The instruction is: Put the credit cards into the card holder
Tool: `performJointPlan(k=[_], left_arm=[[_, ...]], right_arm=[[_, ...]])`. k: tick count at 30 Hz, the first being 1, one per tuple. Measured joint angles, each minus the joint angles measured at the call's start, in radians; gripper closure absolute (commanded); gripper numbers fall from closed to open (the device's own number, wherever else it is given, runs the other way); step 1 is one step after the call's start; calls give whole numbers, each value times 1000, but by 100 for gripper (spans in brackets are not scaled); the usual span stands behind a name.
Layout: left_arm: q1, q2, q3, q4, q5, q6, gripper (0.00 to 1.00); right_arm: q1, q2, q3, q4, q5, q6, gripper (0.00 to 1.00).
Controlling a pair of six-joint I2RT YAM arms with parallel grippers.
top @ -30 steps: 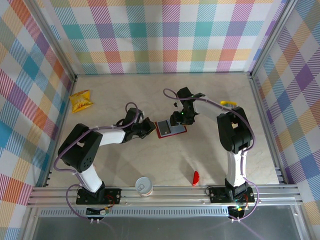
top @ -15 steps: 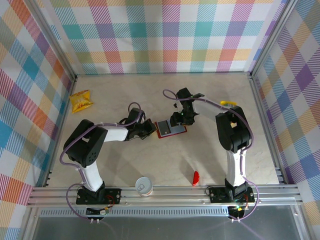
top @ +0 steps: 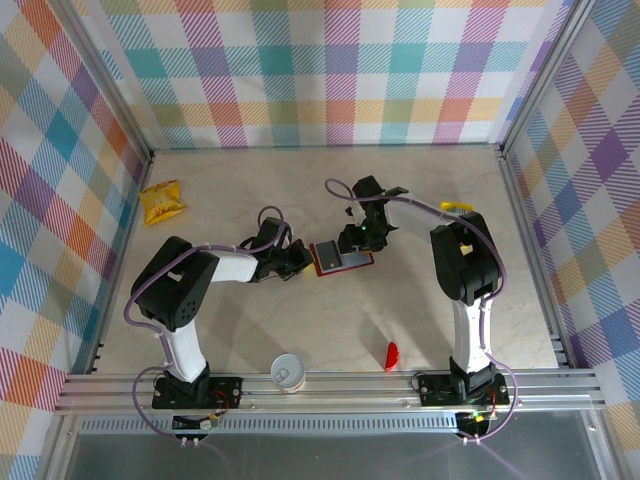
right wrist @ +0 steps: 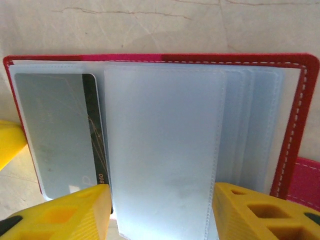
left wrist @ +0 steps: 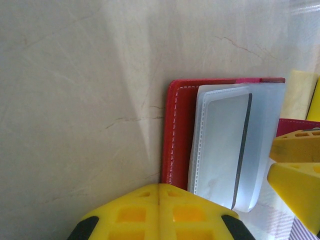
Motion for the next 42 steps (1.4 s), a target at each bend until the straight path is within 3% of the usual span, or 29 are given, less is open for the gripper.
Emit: performJointPlan(k=[16,31,42], left_arm=[[0,2,2,0,4,0,98],[1,-3,2,-10,2,15,95],[5,-86,-19,-59,-11,31,93]], right_arm=[[0,-16,2,10,-23,8,47],[0,-31,3,22,-103,32,56],[0,-41,3,50,-164,54,56]])
